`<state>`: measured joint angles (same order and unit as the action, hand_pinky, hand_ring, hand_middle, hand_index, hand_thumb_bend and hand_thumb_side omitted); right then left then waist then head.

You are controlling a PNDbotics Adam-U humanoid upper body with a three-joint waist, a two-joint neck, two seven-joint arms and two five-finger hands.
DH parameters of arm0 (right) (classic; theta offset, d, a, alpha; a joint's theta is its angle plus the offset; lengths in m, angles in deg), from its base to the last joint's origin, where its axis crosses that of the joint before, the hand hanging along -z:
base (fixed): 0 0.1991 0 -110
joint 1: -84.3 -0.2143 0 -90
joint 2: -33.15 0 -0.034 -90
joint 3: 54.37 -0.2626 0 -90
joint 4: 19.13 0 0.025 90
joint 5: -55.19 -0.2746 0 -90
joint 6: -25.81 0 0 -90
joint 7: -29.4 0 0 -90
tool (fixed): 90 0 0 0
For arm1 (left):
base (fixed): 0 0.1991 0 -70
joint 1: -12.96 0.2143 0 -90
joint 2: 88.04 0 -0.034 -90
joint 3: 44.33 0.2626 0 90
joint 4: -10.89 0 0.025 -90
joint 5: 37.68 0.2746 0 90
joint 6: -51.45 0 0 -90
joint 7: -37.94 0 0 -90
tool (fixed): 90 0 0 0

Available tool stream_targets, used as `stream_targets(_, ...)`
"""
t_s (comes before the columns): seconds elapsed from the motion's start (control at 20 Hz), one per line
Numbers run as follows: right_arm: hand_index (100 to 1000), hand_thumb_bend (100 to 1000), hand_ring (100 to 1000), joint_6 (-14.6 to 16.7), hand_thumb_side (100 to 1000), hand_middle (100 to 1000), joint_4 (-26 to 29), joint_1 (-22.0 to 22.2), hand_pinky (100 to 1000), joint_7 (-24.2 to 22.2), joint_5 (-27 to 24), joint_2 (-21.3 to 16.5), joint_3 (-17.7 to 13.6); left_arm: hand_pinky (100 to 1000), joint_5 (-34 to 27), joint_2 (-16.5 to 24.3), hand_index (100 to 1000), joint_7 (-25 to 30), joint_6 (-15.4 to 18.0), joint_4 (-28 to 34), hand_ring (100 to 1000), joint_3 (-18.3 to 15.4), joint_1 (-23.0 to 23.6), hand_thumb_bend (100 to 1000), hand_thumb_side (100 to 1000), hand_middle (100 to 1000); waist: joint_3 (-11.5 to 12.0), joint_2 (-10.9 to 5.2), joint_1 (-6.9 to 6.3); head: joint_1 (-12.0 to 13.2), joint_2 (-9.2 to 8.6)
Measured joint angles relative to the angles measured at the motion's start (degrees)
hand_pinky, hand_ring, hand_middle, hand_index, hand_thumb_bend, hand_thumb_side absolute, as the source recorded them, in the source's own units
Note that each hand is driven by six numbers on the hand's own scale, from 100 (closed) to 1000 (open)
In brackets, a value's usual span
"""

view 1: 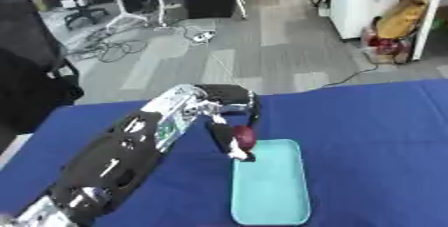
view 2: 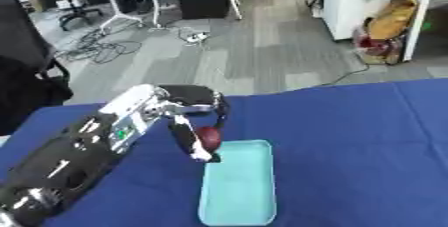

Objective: Pick up objects on the table and place them in the box.

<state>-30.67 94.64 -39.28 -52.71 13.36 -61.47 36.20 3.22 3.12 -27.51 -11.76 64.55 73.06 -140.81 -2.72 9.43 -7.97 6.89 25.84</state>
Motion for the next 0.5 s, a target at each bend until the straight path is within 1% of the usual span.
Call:
stream_targets(0.15, 601, 100, 397, -0.08, 888, 438, 0.0, -0.34, 351, 0.02, -0.04, 0.01, 0.0, 100, 0.0, -0.82, 325, 0.06, 1.42, -0.82, 100, 0.19, 0.0, 228, 465, 100, -0.07, 0.0, -0.03, 0.19, 0.0)
stream_targets(0.2, 601, 100, 397, -0.12, 888, 438, 0.0, -0.34, 351, 0.04, -0.12, 0.02, 0.01, 100, -0.02, -1.04, 346, 0.08, 1.88, -1.06, 100, 0.28, -0.01, 228, 452, 100, -0.13, 0.0, -0.06, 0.19, 0.0)
stream_targets(0.25, 601, 100, 397, -0.16, 888, 438, 0.0, -0.35, 351, 0.08, -0.2, 0.02, 0.01, 100, -0.04, -1.13, 414, 0.06, 2.27, -1.18, 100, 0.34, -0.01, 198, 470, 177, -0.23, 0.0, -0.13, 0.2, 0.0)
stream_targets(0.3, 601, 100, 397, -0.2, 888, 438, 0.0, -0.35, 351, 0.11, -0.25, 0.02, 0.01, 100, -0.09, -1.19, 486, 0.0, 2.72, -1.28, 100, 0.34, -0.01, 197, 523, 264, -0.29, 0.0, -0.23, 0.2, 0.0)
stream_targets(0.35, 600, 100, 397, -0.22, 889, 438, 0.0, -0.36, 351, 0.13, -0.3, 0.02, 0.01, 100, -0.15, -1.3, 593, -0.18, 3.2, -1.31, 226, 0.34, -0.01, 244, 611, 409, -0.31, 0.0, -0.31, 0.2, -0.01)
stream_targets(0.4, 600, 100, 397, -0.24, 889, 438, 0.0, -0.36, 351, 0.14, -0.38, 0.03, 0.01, 100, -0.2, -1.36, 680, -0.41, 3.81, -1.3, 356, 0.36, -0.01, 271, 688, 520, -0.32, 0.0, -0.35, 0.2, -0.01)
stream_targets(0.45, 601, 100, 397, -0.29, 889, 438, 0.0, -0.37, 351, 0.19, -0.41, 0.03, 0.01, 100, -0.28, -1.36, 741, -0.63, 4.52, -1.27, 445, 0.38, -0.01, 296, 763, 598, -0.32, 0.0, -0.35, 0.2, -0.01)
stream_targets(0.5, 600, 100, 397, -0.31, 888, 438, 0.0, -0.38, 351, 0.21, -0.41, 0.03, 0.01, 100, -0.34, -1.36, 783, -0.83, 5.27, -1.17, 474, 0.4, -0.01, 308, 830, 641, -0.32, 0.0, -0.35, 0.2, -0.01)
